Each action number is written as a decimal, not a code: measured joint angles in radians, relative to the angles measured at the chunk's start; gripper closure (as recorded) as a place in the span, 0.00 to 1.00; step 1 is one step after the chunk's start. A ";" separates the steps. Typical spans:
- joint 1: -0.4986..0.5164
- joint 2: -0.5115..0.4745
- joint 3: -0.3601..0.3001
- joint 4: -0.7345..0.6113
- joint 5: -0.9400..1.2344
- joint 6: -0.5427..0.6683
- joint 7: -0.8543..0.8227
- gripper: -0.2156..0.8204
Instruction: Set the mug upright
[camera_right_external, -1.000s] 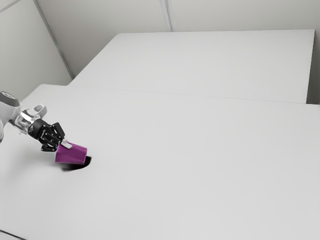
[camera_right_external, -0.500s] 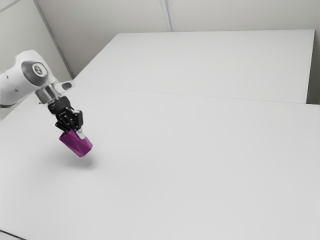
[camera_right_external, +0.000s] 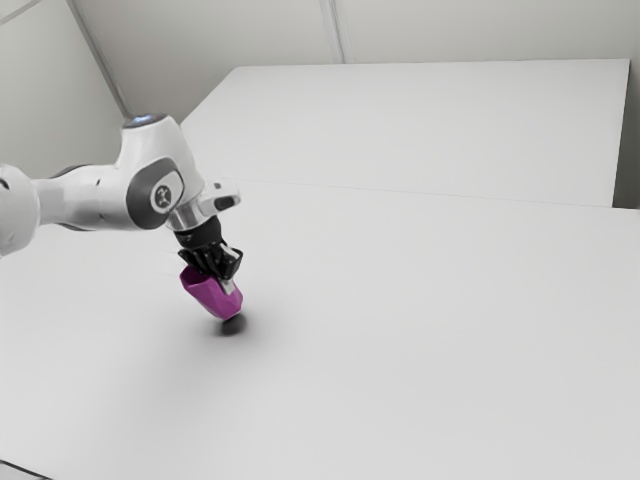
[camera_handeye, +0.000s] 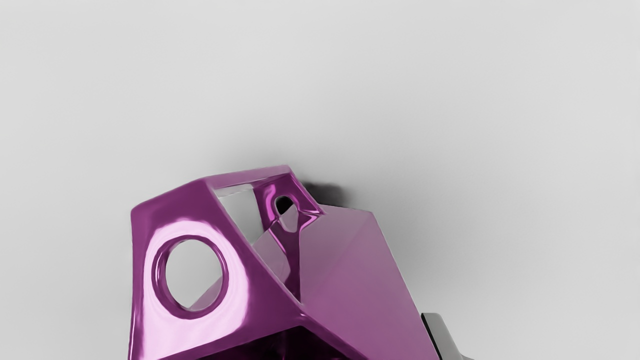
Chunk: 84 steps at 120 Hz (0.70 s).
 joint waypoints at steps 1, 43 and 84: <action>-0.003 0.000 0.000 -0.001 0.002 0.004 -0.004 0.95; -0.030 0.071 -0.003 -0.004 0.027 0.088 -0.141 0.96; 0.041 0.092 -0.031 0.001 0.022 0.123 -0.211 0.54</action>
